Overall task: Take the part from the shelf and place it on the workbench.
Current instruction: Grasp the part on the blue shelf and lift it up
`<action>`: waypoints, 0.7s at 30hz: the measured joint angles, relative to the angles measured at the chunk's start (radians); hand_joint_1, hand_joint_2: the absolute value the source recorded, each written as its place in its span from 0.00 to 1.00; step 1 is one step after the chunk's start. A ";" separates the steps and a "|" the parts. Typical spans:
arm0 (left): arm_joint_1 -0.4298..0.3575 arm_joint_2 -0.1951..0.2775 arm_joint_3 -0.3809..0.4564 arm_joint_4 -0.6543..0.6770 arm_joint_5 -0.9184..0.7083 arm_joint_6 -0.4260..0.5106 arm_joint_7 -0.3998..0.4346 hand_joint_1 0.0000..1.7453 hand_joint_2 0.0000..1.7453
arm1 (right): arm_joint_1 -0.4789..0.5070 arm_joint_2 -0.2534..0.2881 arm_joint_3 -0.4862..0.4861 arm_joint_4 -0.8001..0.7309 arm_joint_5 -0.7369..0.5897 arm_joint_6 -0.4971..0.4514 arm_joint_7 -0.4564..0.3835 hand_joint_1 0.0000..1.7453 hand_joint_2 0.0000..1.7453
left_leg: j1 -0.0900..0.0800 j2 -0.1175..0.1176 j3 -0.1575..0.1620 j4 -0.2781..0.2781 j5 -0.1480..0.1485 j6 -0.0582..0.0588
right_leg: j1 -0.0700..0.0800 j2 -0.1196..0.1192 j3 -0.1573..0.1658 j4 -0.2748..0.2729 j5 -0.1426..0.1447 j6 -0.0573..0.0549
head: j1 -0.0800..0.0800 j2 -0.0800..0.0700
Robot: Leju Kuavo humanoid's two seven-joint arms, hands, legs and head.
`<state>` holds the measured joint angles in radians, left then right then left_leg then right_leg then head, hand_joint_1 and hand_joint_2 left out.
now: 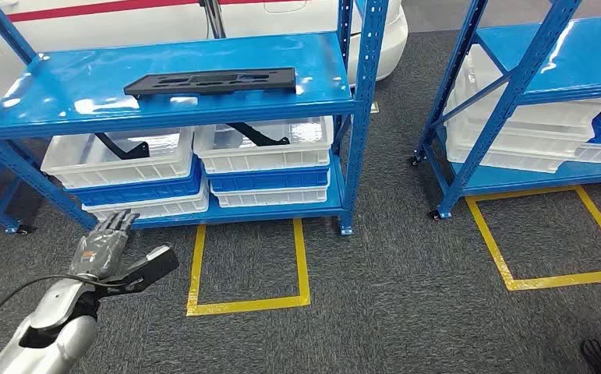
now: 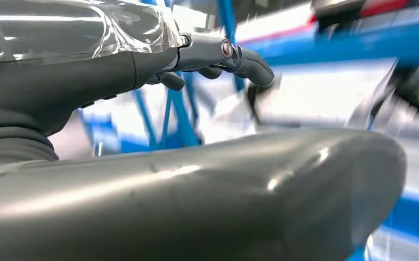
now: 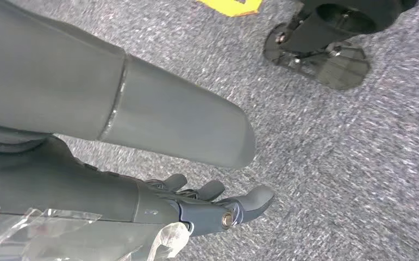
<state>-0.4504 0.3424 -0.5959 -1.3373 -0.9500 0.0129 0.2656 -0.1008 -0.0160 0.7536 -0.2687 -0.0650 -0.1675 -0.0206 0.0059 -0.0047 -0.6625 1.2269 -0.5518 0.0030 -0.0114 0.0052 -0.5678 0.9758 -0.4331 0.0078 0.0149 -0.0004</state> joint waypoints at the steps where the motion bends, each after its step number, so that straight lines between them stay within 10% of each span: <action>1: -0.004 0.001 -0.005 -0.008 -0.012 -0.008 0.005 0.00 0.00 | 0.000 -0.001 0.002 0.000 0.000 0.000 0.001 0.00 0.00 | 0.000 0.000 -0.014 0.025 -0.004 0.000 | 0.000 0.000 0.001 0.000 -0.001 -0.001 | 0.000 0.000; 4: -0.027 0.009 -0.029 -0.055 -0.077 -0.049 0.028 0.00 0.00 | -0.003 -0.002 0.009 0.000 -0.005 -0.001 0.005 0.00 0.00 | -0.001 0.000 -0.021 0.010 0.037 0.007 | 0.001 0.003 0.008 0.000 -0.006 -0.002 | 0.000 0.000; 8: -0.087 0.025 -0.063 -0.135 -0.178 -0.111 0.064 0.00 0.00 | -0.007 -0.003 0.023 0.001 -0.009 -0.003 0.009 0.00 0.00 | -0.015 0.003 0.086 -0.247 0.143 0.039 | 0.005 0.004 0.020 -0.002 -0.019 0.008 | 0.000 0.000; 13: -0.139 0.041 -0.104 -0.224 -0.305 -0.190 0.108 0.00 0.00 | -0.014 -0.008 0.036 0.003 -0.016 -0.006 0.015 0.00 0.00 | -0.012 0.001 0.123 -0.285 0.131 0.059 | 0.005 0.000 0.011 0.049 -0.036 0.034 | 0.001 0.000; 17: -0.153 0.049 -0.131 -0.266 -0.371 -0.228 0.131 0.00 0.00 | -0.015 -0.010 0.047 0.005 -0.021 -0.007 0.020 0.00 0.00 | -0.011 0.000 0.155 -0.286 0.108 0.066 | 0.002 0.000 -0.136 0.280 -0.116 0.045 | 0.002 0.000; 19: -0.152 0.052 -0.146 -0.284 -0.397 -0.245 0.139 0.00 0.00 | -0.011 -0.010 0.052 0.006 -0.024 -0.007 0.024 0.00 0.00 | -0.009 -0.003 0.179 -0.286 0.088 0.062 | -0.001 0.000 -0.167 0.279 -0.093 0.050 | 0.002 0.000; 21: -0.154 0.056 -0.161 -0.302 -0.421 -0.258 0.147 0.00 0.00 | -0.005 -0.012 0.056 0.010 -0.027 -0.008 0.027 0.00 0.00 | -0.005 -0.005 0.209 -0.286 0.061 0.054 | -0.005 -0.001 -0.138 0.152 -0.002 0.055 | 0.002 0.000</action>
<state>-0.6044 0.3983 -0.7567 -1.6398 -1.3706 -0.2455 0.4130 -0.1056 -0.0282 0.8097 -0.2590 -0.0923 -0.1750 0.0064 0.0009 -0.0097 -0.4538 0.9407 -0.4904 0.0569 -0.0161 0.0042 -0.7058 1.1277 -0.4350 0.0630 0.0170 -0.0004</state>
